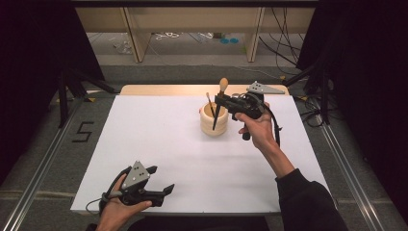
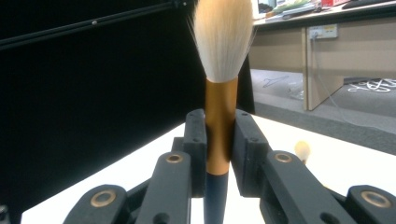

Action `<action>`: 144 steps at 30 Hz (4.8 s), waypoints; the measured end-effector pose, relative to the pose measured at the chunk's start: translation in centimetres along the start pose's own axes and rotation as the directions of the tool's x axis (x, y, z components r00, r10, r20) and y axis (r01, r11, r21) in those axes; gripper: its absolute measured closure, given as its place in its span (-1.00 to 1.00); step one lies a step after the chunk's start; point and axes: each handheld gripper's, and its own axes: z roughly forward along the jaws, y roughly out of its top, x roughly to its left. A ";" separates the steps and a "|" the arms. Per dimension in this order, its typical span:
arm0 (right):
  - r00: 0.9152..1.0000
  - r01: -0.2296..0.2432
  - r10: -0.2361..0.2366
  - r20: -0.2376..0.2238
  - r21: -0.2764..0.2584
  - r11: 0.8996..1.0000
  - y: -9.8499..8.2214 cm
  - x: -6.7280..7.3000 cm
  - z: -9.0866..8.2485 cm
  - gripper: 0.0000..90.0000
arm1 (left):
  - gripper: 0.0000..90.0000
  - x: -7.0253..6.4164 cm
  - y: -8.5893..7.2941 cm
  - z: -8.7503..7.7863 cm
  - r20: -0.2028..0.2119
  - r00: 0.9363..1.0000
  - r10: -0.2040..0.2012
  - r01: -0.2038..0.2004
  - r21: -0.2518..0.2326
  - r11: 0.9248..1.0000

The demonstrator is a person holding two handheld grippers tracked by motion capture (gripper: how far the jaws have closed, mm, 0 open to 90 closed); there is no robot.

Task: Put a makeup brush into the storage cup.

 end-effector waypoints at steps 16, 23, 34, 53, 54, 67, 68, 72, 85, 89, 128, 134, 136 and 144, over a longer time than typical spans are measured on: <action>0.998 -0.010 0.012 0.054 -0.041 0.999 1.6 -2.5 1.0 0.73 | -0.61 0.1 0.0 0.1 0.004 1.000 -0.001 0.001 0.001 1.000; 0.996 -0.018 0.021 0.081 -0.042 0.999 1.3 -3.6 1.7 0.73 | -0.61 0.2 0.0 0.1 0.001 1.000 0.022 -0.022 0.007 1.000; 0.992 -0.030 0.037 0.117 -0.062 0.998 1.3 -4.9 2.6 0.73 | -0.61 -0.1 -0.2 0.3 0.020 1.000 0.003 -0.003 0.014 1.000; 0.990 -0.023 0.023 0.142 -0.001 1.000 -0.6 -5.7 4.4 0.72 | -0.61 -0.1 -0.2 0.3 0.016 1.000 0.006 -0.006 0.012 1.000; 0.990 -0.019 0.018 0.142 0.007 1.000 -0.7 -5.7 4.5 0.72 | -0.61 0.0 -0.2 0.3 0.014 1.000 0.005 -0.005 0.009 1.000; 0.989 -0.034 0.029 0.142 0.033 0.999 -2.1 -5.8 5.2 0.72 | -0.60 0.0 -0.2 0.3 0.011 1.000 0.005 -0.005 0.011 1.000; 0.990 -0.037 0.032 0.139 0.034 0.999 -2.1 -5.7 5.3 0.72 | -0.60 0.0 -0.1 0.2 0.006 1.000 0.008 -0.008 0.013 1.000; 0.989 -0.033 0.025 0.143 0.052 0.998 -2.3 -5.8 5.3 0.72 | -0.60 0.0 -0.2 0.3 0.007 1.000 0.000 -0.001 0.011 1.000; 0.973 -0.113 0.094 0.212 0.079 0.990 -3.1 -5.8 5.6 -0.21 | -0.60 0.0 -0.2 0.3 0.006 1.000 0.002 -0.002 0.020 1.000; 0.967 -0.110 0.085 0.242 0.090 0.990 -2.9 -5.7 5.1 -0.41 | -0.60 0.0 -0.2 0.3 0.008 1.000 0.001 -0.001 0.013 1.000; 0.989 -0.004 -0.014 0.148 0.117 0.993 -3.5 0.2 0.7 -0.47 | -0.59 0.5 0.0 -0.1 -0.007 0.999 -0.034 0.034 -0.008 0.999; 0.992 -0.026 0.011 0.124 0.121 0.992 -4.1 0.8 0.2 -0.46 | -0.59 0.6 0.0 -0.1 -0.007 1.000 -0.020 0.020 -0.009 1.000; 0.994 -0.027 0.014 0.113 0.120 0.992 -4.2 1.1 0.0 -0.46 | -0.59 0.5 0.0 -0.1 -0.012 1.000 -0.029 0.029 -0.010 1.000; 0.996 -0.021 0.010 0.094 0.119 0.993 -4.8 1.9 -0.5 -0.47 | -0.59 0.7 -0.1 -0.2 -0.027 0.999 -0.038 0.038 -0.005 0.999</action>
